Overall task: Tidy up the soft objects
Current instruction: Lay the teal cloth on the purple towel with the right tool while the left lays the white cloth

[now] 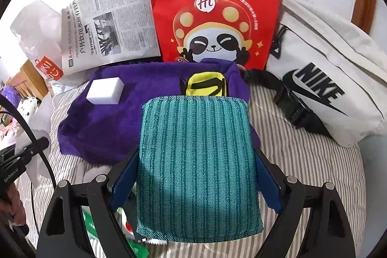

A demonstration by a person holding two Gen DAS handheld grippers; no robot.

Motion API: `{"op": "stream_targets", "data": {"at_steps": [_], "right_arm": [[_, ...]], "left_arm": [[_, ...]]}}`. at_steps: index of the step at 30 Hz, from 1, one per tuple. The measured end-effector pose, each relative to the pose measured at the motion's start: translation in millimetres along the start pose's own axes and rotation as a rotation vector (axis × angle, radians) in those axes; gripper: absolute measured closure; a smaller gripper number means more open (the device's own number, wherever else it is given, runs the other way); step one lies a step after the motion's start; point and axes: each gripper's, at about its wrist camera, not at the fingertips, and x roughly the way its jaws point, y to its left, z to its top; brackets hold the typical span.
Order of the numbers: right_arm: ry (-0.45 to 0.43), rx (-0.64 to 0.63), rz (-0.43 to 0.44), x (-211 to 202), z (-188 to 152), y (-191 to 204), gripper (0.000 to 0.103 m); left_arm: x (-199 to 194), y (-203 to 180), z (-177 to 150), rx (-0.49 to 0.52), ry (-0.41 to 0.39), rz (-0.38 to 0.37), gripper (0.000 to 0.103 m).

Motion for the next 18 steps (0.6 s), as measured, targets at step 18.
{"op": "stream_targets", "data": {"at_steps": [18], "right_arm": [[-0.019,-0.015,-0.068,69,52,-3,0.016]], "left_arm": [[39,7,39,-0.018,-0.033,-0.023,0.096]]}}
